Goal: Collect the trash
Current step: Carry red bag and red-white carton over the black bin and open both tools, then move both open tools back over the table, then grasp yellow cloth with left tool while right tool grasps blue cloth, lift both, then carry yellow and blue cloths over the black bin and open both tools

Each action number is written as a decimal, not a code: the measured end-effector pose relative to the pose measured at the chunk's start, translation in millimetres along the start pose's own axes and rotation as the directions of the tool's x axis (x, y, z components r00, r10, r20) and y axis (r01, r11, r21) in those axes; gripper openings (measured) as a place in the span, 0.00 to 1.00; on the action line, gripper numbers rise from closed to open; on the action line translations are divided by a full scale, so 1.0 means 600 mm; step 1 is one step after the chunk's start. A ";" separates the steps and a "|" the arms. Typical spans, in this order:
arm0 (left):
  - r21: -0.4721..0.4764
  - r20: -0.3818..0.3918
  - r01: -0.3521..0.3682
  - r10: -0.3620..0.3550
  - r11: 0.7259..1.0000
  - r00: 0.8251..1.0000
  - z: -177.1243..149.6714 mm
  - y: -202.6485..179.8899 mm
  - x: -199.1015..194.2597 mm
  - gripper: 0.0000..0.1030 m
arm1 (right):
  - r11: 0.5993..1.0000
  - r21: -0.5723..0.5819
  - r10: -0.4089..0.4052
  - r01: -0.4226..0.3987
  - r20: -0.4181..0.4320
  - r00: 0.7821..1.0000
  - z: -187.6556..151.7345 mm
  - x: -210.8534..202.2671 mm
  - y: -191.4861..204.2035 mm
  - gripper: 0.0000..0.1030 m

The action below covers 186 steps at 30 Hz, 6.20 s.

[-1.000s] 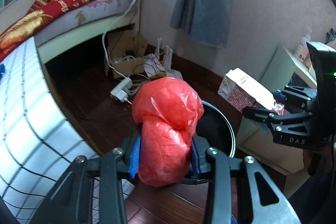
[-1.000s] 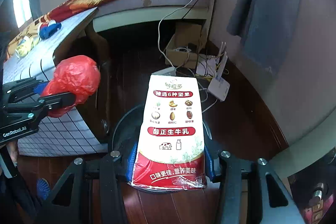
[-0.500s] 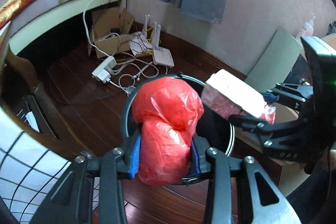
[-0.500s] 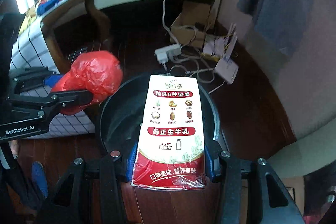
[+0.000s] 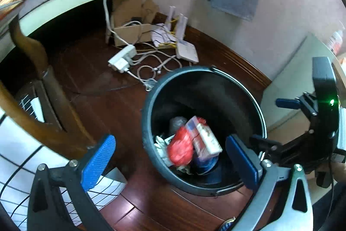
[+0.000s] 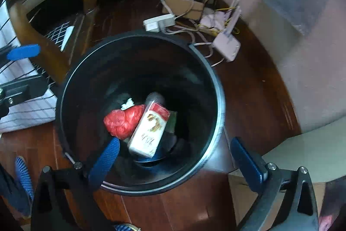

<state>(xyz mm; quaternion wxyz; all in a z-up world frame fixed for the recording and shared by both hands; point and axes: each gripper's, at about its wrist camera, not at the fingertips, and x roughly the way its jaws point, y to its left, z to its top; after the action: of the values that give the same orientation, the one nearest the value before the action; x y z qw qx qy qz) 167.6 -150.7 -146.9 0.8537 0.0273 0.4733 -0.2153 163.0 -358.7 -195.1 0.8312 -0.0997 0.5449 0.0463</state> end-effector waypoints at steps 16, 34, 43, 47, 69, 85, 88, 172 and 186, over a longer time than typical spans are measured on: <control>0.006 0.108 -0.115 0.113 0.993 0.988 -0.004 0.010 -0.081 0.99 | 0.999 0.028 0.039 -0.043 0.118 0.992 0.033 -0.089 0.040 1.00; -0.033 0.263 -0.216 0.217 0.976 0.940 -0.002 0.063 -0.231 1.00 | 0.997 -0.028 0.077 -0.072 0.315 0.946 0.086 -0.233 0.113 1.00; -0.084 0.313 -0.265 0.278 0.961 0.908 -0.010 0.120 -0.288 1.00 | 0.989 -0.097 0.144 -0.115 0.376 0.916 0.130 -0.266 0.187 1.00; -0.125 0.331 -0.294 0.319 0.948 0.888 -0.021 0.157 -0.318 1.00 | 0.981 -0.137 0.184 -0.139 0.413 0.892 0.157 -0.281 0.227 1.00; -0.399 0.222 -0.458 0.569 0.794 0.792 -0.065 0.482 -0.443 0.91 | 0.884 -0.366 0.434 -0.289 0.416 0.799 0.339 -0.317 0.499 1.00; -0.402 0.145 -0.357 0.444 0.843 0.884 0.020 0.627 -0.336 0.64 | 0.767 -0.565 0.507 -0.304 0.243 0.827 0.533 -0.192 0.660 0.78; -0.386 0.137 -0.329 0.406 0.862 0.904 0.030 0.634 -0.326 0.49 | 0.736 -0.598 0.521 -0.318 0.201 0.829 0.556 -0.167 0.685 0.71; -0.030 0.325 -0.100 0.104 0.995 0.940 0.018 0.115 -0.290 0.39 | 0.984 -0.006 0.165 -0.176 0.373 0.913 0.113 -0.286 0.115 0.15; 0.099 0.236 0.003 -0.026 0.995 0.971 0.026 -0.002 -0.203 0.39 | 0.986 0.097 0.099 -0.135 0.310 0.945 0.054 -0.249 0.025 0.15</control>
<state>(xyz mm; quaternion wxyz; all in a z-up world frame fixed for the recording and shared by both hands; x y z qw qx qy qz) 123.8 -114.0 -38.0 0.9002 0.0397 0.3569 -0.2462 129.5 -332.6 -47.7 0.9054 -0.0101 0.4170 0.0785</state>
